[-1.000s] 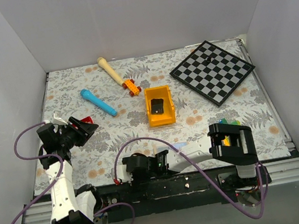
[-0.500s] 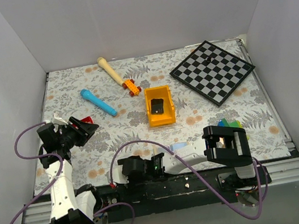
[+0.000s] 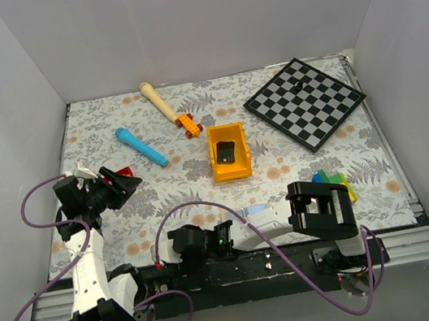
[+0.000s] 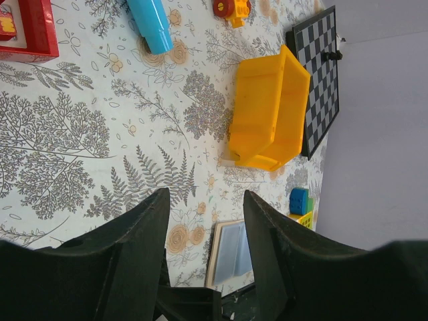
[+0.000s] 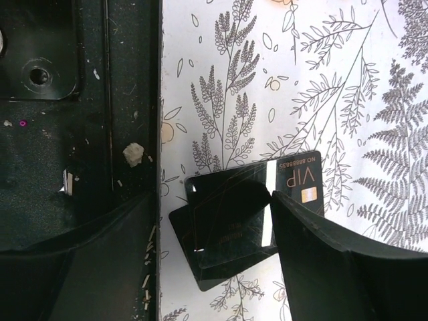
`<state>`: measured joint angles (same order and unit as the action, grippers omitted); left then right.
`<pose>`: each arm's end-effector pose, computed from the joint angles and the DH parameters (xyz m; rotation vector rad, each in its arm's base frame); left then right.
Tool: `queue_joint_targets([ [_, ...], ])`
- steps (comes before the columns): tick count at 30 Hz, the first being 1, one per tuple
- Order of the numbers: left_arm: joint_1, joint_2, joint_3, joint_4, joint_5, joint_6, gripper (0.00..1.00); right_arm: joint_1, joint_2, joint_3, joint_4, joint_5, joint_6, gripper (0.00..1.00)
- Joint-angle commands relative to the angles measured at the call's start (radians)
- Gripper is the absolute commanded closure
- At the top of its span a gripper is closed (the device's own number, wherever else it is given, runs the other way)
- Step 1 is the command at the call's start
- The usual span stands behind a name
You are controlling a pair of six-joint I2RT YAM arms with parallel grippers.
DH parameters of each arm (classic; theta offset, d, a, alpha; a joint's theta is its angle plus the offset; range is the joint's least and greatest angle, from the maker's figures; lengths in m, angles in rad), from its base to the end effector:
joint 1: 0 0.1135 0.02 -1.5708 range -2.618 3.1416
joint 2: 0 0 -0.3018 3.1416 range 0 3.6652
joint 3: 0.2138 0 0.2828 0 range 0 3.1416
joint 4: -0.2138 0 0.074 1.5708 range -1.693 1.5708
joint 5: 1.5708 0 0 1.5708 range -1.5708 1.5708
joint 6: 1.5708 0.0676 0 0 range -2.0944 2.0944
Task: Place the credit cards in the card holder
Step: Pick up the credit card from the center of the board.
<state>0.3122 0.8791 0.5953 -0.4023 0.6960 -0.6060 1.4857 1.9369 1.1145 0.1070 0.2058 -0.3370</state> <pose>0.2103 0.0223 0.2464 -0.6353 2.1373 -0.9409 0.0534 0.4630 0.1417 -1.7459 1.4900 0.3690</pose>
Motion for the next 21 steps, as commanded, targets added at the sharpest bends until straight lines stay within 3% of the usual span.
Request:
queue_joint_targets([
  [1, 0.002, -0.006, -0.005, 0.019, 0.017, -0.001, 0.53, -0.019, 0.033, -0.028, -0.020, 0.057, 0.032, 0.26],
  [4, 0.004, -0.006, -0.006, 0.016, 0.017, -0.003, 0.53, -0.019, 0.028, -0.038, -0.021, 0.053, 0.050, 0.31],
  [16, 0.004, -0.014, -0.008, 0.014, 0.027, -0.008, 0.52, -0.018, -0.003, -0.068, -0.044, 0.020, 0.133, 0.64],
  [21, 0.002, -0.017, -0.011, 0.014, 0.026, -0.006, 0.53, -0.012, -0.036, -0.094, -0.032, 0.026, 0.156, 0.84],
])
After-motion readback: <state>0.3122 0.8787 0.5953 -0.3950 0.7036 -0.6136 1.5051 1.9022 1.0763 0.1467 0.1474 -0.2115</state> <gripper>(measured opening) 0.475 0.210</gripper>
